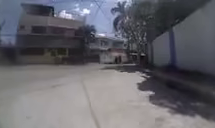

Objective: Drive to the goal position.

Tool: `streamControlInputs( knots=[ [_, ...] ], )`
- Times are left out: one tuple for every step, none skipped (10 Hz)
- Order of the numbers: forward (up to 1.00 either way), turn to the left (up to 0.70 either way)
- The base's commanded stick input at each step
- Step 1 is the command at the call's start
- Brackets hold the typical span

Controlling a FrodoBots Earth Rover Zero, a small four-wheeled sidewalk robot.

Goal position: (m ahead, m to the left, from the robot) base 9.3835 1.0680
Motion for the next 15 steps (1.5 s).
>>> streamControlInputs(
  knots=[
    [0.85, 0.0],
    [0.85, 0.0],
    [0.85, 0.0],
    [0.85, 0.0],
    [0.85, 0.0],
    [0.85, 0.0],
    [0.85, 0.0],
    [0.85, 0.0],
    [0.85, 0.0],
    [0.85, -0.14],
    [0.85, -0.28],
    [0.85, -0.34],
    [0.85, -0.34],
    [0.85, -0.3],
    [0.85, -0.22]
  ],
)
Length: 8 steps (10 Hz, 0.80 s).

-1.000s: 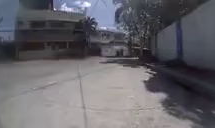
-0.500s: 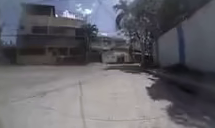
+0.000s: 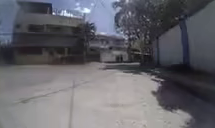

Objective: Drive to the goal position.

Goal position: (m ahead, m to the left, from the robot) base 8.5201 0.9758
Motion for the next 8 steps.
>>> streamControlInputs(
  knots=[
    [0.85, -0.13],
    [0.85, -0.05],
    [0.85, 0.0],
    [0.85, 0.0],
    [0.85, 0.0],
    [0.85, 0.0],
    [0.85, 0.0],
    [0.85, 0.0]
  ],
)
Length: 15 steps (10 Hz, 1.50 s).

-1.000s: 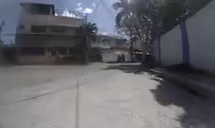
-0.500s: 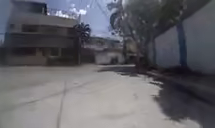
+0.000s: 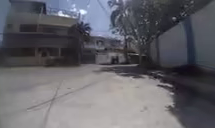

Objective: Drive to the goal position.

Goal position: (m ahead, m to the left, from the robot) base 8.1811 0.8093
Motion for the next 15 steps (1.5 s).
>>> streamControlInputs(
  knots=[
    [0.85, 0.0],
    [0.85, 0.0],
    [0.85, 0.0],
    [0.85, 0.0],
    [0.85, 0.0],
    [0.85, 0.0],
    [0.85, 0.0],
    [0.85, 0.0],
    [0.85, -0.27],
    [0.85, -0.33],
    [0.85, -0.19],
    [0.85, -0.05],
    [0.85, 0.0],
    [0.85, 0.0],
    [0.85, 0.0]
  ],
)
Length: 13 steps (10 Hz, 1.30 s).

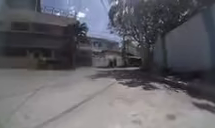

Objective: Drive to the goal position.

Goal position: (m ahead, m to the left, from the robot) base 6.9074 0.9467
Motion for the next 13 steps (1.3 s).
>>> streamControlInputs(
  knots=[
    [0.85, 0.0],
    [0.85, 0.0],
    [0.85, 0.0],
    [0.85, 0.0],
    [0.85, 0.0],
    [0.85, 0.0],
    [0.85, 0.0],
    [0.85, 0.0],
    [0.85, 0.0],
    [0.85, 0.0],
    [0.85, 0.0],
    [0.85, 0.0],
    [0.85, 0.0]
  ],
)
